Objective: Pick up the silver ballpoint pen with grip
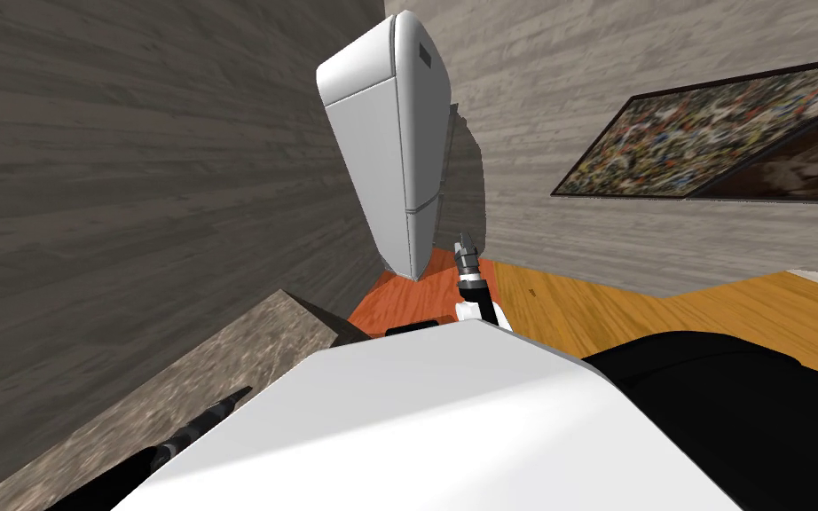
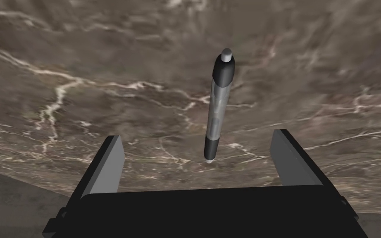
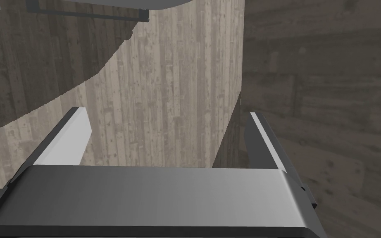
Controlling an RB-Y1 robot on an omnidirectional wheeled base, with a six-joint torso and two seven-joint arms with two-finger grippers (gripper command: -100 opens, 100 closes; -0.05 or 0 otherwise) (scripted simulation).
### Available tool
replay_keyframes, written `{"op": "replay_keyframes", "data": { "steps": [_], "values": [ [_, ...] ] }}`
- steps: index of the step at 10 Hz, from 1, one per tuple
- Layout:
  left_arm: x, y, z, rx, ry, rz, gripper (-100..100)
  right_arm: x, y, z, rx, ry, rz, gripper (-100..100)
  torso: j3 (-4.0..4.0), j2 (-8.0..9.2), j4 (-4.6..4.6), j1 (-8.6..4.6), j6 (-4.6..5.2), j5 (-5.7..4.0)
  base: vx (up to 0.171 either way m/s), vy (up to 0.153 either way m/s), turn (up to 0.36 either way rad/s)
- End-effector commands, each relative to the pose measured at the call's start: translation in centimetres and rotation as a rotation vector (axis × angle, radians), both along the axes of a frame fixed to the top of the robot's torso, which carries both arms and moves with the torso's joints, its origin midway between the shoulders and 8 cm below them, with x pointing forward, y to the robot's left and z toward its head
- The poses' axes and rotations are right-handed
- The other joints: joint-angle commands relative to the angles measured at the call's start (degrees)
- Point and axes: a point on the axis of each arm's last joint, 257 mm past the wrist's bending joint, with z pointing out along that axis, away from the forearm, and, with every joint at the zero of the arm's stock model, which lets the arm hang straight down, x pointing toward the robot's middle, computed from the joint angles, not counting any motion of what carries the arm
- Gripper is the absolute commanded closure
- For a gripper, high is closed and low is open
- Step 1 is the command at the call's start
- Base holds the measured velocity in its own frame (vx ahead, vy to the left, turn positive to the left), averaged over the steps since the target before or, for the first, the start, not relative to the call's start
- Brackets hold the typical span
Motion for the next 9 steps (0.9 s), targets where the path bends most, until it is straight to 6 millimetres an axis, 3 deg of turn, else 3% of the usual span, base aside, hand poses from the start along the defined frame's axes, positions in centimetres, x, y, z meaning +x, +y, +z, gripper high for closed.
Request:
{"op": "replay_keyframes", "data": {
  "steps": [1,2,3,7,8,9],
  "values": [
    [-0.45,0.19,-0.62,-0.002,0.000,0.015,-100,0.00,0.00,0.00,0.000,0.000,0.000,0,0.00,0.00,0.00,0.00,0.00,0.00,-0.025,0.021,-0.078],
    [-0.35,0.09,-0.30,-0.001,0.000,0.010,-100,0.00,0.00,0.00,0.000,0.000,0.000,0,-0.02,-0.03,-0.01,-0.01,-0.02,0.00,-0.009,0.009,-0.009],
    [-0.39,0.09,-0.33,-0.001,0.000,0.011,100,0.00,0.00,-0.01,0.000,0.000,0.000,0,-0.05,-0.09,-0.02,-0.05,-0.02,-0.02,0.000,0.000,0.000],
    [-0.46,0.15,-0.33,0.000,0.001,0.012,100,0.00,0.00,0.00,0.000,0.000,0.000,0,-0.09,-0.16,-0.02,-0.08,0.01,0.01,0.000,0.000,0.000],
    [-0.47,0.15,-0.33,0.000,0.002,0.012,0,0.00,0.00,0.00,0.000,0.000,0.000,0,-0.08,-0.16,-0.02,-0.08,0.01,0.01,0.000,0.000,0.000],
    [0.38,-0.02,0.33,0.001,0.000,-0.012,100,0.00,0.00,0.00,0.000,0.000,0.000,0,-0.08,-0.16,-0.02,-0.08,0.01,0.01,0.028,-0.008,0.187]
  ]
}}
